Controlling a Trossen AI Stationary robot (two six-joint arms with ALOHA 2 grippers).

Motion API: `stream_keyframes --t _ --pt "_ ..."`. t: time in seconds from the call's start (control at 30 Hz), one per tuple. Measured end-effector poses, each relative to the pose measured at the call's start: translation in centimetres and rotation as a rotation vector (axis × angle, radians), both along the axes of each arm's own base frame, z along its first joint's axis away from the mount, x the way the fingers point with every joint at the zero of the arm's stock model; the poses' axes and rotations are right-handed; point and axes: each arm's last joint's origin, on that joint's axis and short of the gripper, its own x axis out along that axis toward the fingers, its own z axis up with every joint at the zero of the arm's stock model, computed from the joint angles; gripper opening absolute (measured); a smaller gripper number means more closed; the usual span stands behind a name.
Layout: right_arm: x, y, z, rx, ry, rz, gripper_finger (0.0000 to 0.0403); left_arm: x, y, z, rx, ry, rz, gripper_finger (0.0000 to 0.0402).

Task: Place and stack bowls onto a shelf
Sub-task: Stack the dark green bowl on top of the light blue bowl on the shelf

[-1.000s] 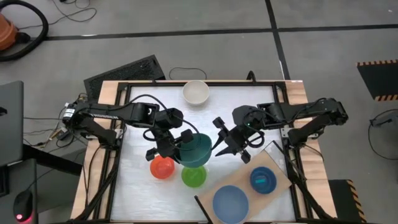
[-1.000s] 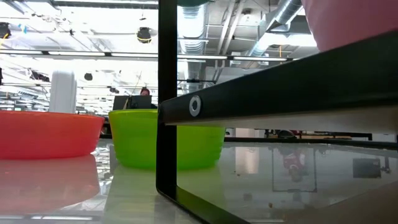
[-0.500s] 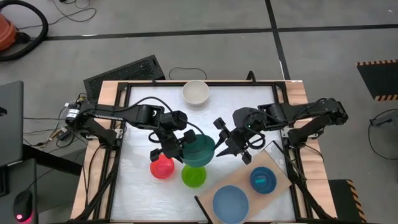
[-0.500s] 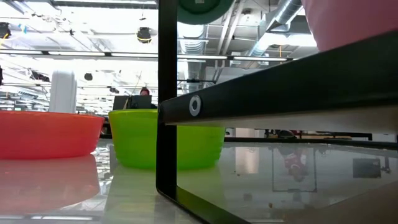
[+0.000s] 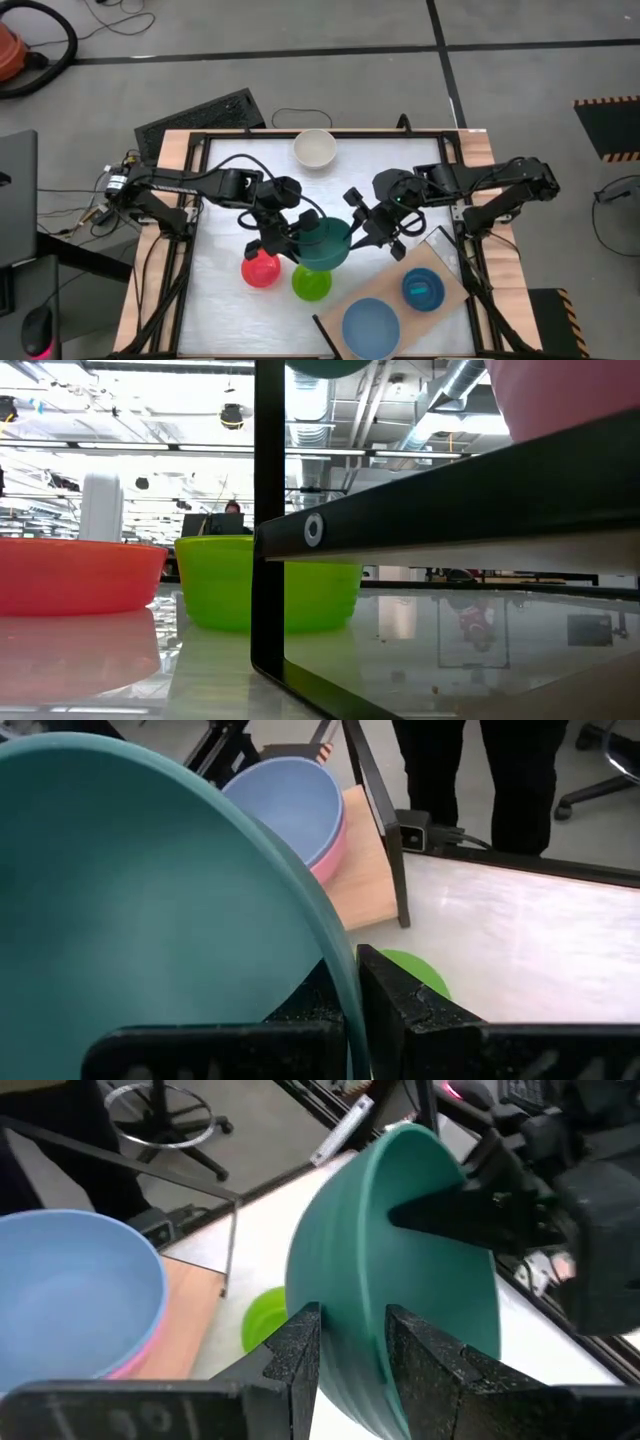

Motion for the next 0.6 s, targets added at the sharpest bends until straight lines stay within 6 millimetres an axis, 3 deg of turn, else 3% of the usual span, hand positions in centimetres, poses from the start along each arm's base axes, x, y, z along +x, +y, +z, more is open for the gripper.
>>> stream_keyframes --t 0.2,0.43,0.6 --pt "0.1 0.2 -1.3 0.029 0.029 0.051 0.0123 0.2 0.0 0.1 -0.006 -0.022 0.000 0.0000" --pt "0.0 0.4 -1.6 0.041 0.050 0.093 0.0033 0.8 0.0 -0.7 0.009 -0.012 -0.010 0.0001" --pt "-0.3 0.5 -1.9 0.044 0.099 0.081 0.0033 1.4 0.1 -0.9 0.052 -0.029 0.049 0.0015"
